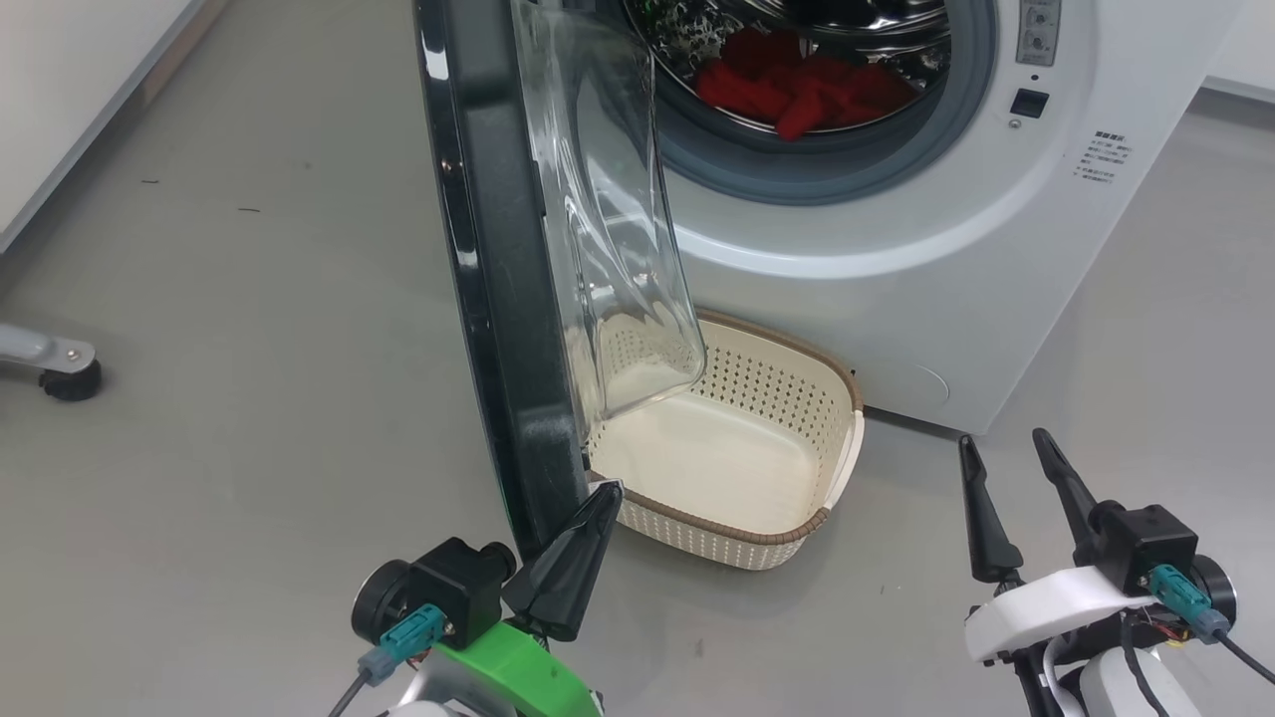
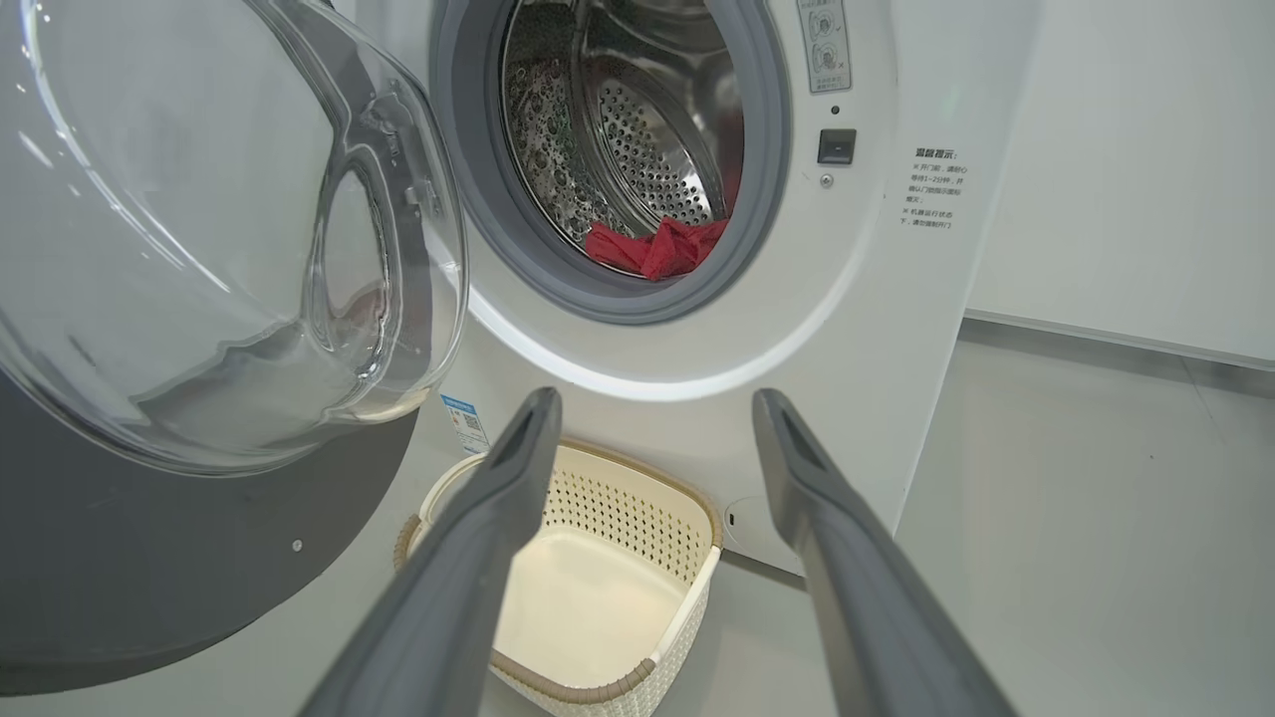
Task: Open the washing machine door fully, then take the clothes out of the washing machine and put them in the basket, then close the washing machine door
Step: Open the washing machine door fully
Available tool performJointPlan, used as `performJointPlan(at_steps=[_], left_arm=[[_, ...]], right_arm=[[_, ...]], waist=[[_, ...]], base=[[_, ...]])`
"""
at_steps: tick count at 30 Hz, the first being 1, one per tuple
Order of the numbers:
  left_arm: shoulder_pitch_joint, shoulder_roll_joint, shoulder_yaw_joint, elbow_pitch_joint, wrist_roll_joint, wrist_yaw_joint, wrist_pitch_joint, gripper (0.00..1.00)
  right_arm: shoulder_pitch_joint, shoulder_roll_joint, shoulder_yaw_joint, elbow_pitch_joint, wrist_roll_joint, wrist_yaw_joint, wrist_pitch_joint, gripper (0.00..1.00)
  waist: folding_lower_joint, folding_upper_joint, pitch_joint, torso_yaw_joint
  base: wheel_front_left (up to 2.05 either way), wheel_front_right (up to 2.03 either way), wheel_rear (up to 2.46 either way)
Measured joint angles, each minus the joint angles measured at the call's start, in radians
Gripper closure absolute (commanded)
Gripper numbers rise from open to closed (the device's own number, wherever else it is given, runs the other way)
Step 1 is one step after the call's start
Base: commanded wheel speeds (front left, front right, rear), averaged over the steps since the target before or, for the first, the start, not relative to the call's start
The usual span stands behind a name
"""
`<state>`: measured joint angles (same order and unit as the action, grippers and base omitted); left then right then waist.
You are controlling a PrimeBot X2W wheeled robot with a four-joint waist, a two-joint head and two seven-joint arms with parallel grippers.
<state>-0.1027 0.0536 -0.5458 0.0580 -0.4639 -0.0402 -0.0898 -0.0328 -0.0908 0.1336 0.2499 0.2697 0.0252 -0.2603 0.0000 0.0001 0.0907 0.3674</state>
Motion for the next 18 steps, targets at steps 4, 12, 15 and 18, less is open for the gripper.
performJointPlan(at_steps=[4, 12, 15, 18], left_arm=[[0.002, -0.003, 0.007, 0.005, -0.001, 0.01, -0.01, 1.0], [0.022, -0.001, 0.075, 0.027, -0.007, 0.058, -0.048, 1.0], [0.031, 0.003, 0.104, 0.031, -0.007, 0.077, -0.064, 1.0], [0.036, 0.015, 0.131, 0.035, -0.007, 0.092, -0.072, 1.0]], right_arm=[[0.0, 0.0, -0.014, -0.001, -0.001, 0.0, 0.0, 0.0], [0.0, 0.003, -0.025, -0.009, -0.011, 0.0, 0.0, 0.0], [0.0, 0.005, -0.024, -0.011, -0.017, 0.005, 0.0, 0.0], [0.0, 0.006, -0.024, -0.011, -0.018, 0.008, 0.0, 0.0]], waist=[[0.0, 0.0, 0.0, 0.016], [0.0, 0.0, 0.003, 0.053], [0.0, 0.0, 0.006, 0.06], [0.0, 0.0, 0.007, 0.062]], base=[[0.0, 0.0, 0.0], [0.0, 0.0, 0.0], [0.0, 0.0, 0.0], [0.0, 0.0, 0.0]])
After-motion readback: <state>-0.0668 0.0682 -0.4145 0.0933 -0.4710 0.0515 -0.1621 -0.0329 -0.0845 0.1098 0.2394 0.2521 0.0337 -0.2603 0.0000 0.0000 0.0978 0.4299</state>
